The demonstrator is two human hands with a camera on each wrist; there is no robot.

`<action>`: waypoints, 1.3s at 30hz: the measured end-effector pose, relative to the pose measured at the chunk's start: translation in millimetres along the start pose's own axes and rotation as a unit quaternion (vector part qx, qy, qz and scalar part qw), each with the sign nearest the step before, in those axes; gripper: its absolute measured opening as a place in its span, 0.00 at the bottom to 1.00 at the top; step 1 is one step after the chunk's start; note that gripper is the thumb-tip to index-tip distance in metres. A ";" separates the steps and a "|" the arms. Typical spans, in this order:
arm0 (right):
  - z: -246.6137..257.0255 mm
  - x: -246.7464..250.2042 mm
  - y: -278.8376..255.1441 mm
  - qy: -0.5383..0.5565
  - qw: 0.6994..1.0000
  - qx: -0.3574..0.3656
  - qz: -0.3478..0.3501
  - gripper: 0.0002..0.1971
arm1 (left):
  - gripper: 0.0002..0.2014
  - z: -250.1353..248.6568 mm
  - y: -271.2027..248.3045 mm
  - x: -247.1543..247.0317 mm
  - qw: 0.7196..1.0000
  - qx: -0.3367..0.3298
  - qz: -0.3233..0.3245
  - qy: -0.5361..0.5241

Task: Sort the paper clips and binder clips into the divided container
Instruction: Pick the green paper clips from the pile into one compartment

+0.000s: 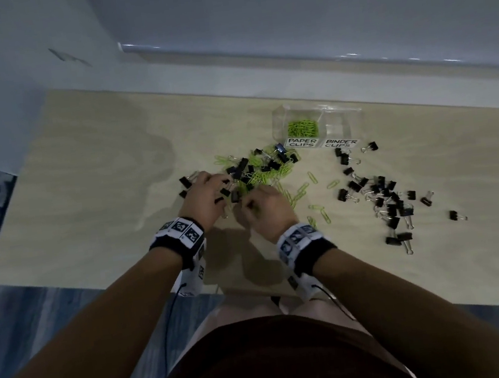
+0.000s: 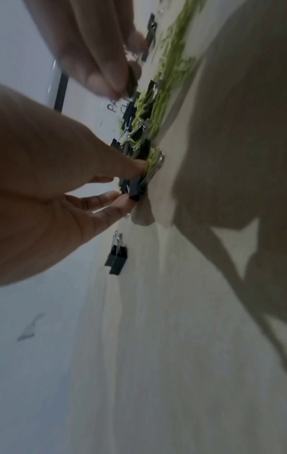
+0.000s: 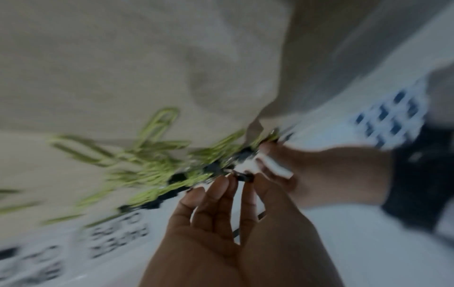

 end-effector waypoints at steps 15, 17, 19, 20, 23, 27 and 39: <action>-72.9 58.6 -0.5 -0.121 0.993 0.008 -0.017 0.12 | 0.25 5.7 -25.4 -9.1 0.992 -0.106 0.052 0.052; -53.3 38.4 9.2 -0.124 0.991 0.033 0.034 0.15 | 0.21 4.4 -23.1 -8.7 0.990 -0.102 0.066 0.067; -44.9 24.1 15.5 -0.145 0.986 0.032 0.071 0.17 | 0.19 5.2 -21.0 -7.1 0.989 -0.099 0.072 0.080; -43.9 19.9 17.8 -0.149 0.985 0.029 0.080 0.17 | 0.19 5.3 -20.4 -5.7 0.989 -0.098 0.071 0.082; -47.5 16.3 22.6 -0.131 0.987 0.012 0.094 0.13 | 0.19 4.3 -20.9 2.3 0.993 -0.086 0.058 0.058; -46.7 18.1 25.1 -0.111 0.989 0.028 0.099 0.05 | 0.18 14.0 -21.4 20.2 0.998 -0.031 -0.002 -0.057; -64.9 74.2 13.5 -0.001 0.998 0.016 -0.068 0.07 | 0.07 39.8 -18.9 23.7 0.976 0.114 -0.084 -0.167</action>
Point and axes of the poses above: each hand's wrist, its own y-axis towards the middle knuckle, its own x-axis out of the back of the hand, z = x × y, the point moved 10 cm from there along y, towards the middle knuckle, and after that the axes turned 3 degrees about x, right-handed, at the moved point
